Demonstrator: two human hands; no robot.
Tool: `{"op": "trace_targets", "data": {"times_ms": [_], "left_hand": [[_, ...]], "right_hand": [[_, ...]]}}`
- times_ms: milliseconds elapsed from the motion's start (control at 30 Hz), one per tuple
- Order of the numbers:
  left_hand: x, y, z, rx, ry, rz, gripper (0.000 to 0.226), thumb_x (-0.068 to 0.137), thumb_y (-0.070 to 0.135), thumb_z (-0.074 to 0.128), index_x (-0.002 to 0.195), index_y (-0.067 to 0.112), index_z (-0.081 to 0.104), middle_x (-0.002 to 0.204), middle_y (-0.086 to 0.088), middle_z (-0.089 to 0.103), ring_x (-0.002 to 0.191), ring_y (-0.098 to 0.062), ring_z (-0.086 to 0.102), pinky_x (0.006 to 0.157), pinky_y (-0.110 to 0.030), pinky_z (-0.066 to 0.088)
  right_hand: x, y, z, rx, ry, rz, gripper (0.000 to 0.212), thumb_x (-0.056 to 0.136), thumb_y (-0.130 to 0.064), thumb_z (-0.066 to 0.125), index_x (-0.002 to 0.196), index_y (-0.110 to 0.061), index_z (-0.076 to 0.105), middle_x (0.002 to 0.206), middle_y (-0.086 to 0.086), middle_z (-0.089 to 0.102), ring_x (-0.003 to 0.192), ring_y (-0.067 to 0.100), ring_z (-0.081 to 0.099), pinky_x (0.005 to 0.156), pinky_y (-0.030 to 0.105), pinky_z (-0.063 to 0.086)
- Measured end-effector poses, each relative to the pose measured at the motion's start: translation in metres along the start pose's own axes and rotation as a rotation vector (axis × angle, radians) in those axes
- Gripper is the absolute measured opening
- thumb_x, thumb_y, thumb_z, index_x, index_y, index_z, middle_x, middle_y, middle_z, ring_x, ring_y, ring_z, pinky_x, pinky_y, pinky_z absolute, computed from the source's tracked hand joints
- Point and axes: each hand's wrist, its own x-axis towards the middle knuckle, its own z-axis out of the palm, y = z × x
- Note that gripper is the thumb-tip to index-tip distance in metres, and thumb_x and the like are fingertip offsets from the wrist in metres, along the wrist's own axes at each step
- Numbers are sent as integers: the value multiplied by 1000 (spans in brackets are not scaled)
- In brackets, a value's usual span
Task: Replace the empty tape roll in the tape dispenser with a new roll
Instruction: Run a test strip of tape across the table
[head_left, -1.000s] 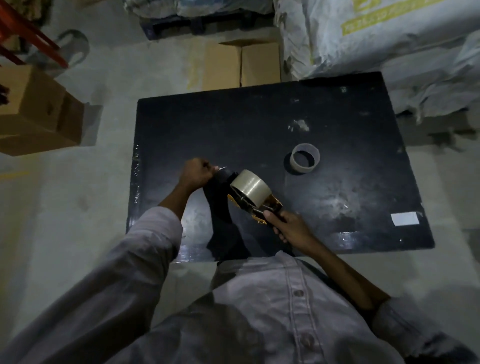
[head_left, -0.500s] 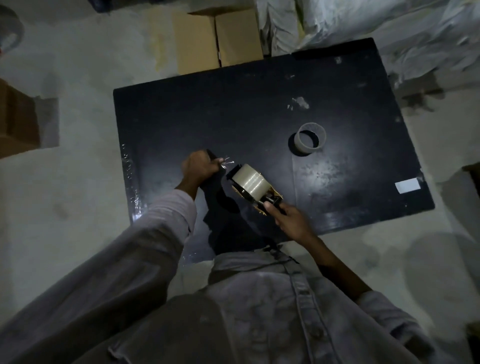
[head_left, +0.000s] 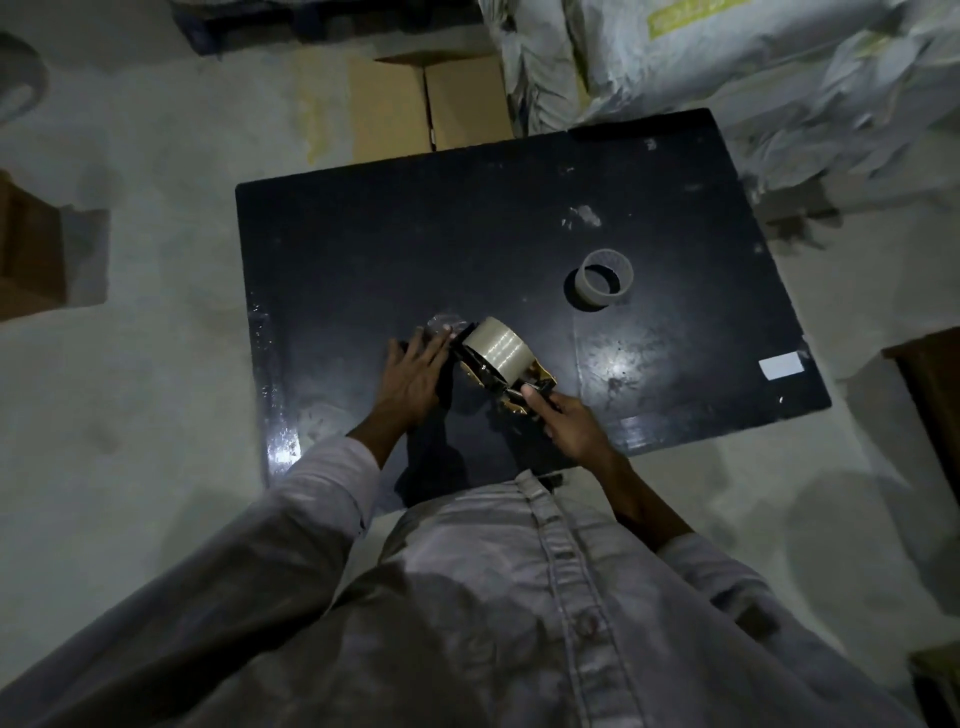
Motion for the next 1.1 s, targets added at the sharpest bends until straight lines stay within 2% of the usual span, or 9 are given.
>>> {"op": "trace_targets", "data": {"times_ms": [100,200,267,333,533,667,833,900,1100], "left_hand": [[2,1,-7,3,-30,-38,101,99,42,68,180,19,14,189,-3,11,168,-42,20,127,-67,28],[7,3,-13,-37,-65,-53,101,101,43,68,181,22,9,189,0,11,169,-42,17,129,-70,23],[9,4,-11,-76,-79,-55,103,101,43,69,181,24,7,189,1,9,169,-41,16,130,-70,22],[9,4,-8,-122,-88,-61,104,98,39,70,181,26,7,189,2,7,169,-40,16,129,-68,25],[3,26,4,-101,-56,80,116,86,33,82,180,25,14,189,2,8,170,-35,15,125,-63,31],[2,46,12,-134,-39,134,119,83,28,84,180,23,16,189,1,11,169,-36,19,126,-62,32],[0,60,22,-243,-68,371,105,82,32,70,178,26,28,188,5,18,174,-24,12,137,-55,14],[-4,65,24,-306,-62,396,104,78,29,61,177,23,31,188,2,19,175,-23,11,139,-53,10],[-8,72,20,-333,-11,397,102,80,25,69,176,17,35,187,-3,22,174,-26,16,138,-55,11]], "right_hand": [[1,4,-3,-1,3,-22,66,86,-94,62,91,-32,82,70,-12,72,72,13,65,78,40,50],[-15,22,-15,1,15,-35,69,94,-84,65,87,-17,78,65,-6,66,62,11,62,68,36,48],[-32,49,-29,-28,53,-8,61,98,-81,63,79,-24,77,62,-9,65,60,9,61,67,35,47],[-49,86,-43,-143,153,30,68,95,-91,52,72,-32,75,63,-9,69,66,17,64,71,39,49],[-122,209,-84,-363,386,159,98,83,-105,23,66,-21,71,73,8,76,80,35,76,74,49,59],[-139,217,-85,-472,403,140,72,90,-89,34,65,-31,68,83,14,77,92,41,77,73,41,49],[-138,217,-77,-503,430,138,80,93,-83,36,88,-19,84,97,21,81,99,43,76,75,41,50],[-137,216,-76,-490,433,142,83,92,-85,35,84,-16,81,92,21,79,95,43,76,72,41,47],[-140,206,-78,-490,419,171,77,89,-86,30,64,-20,61,63,4,57,80,42,69,65,43,44]]}}
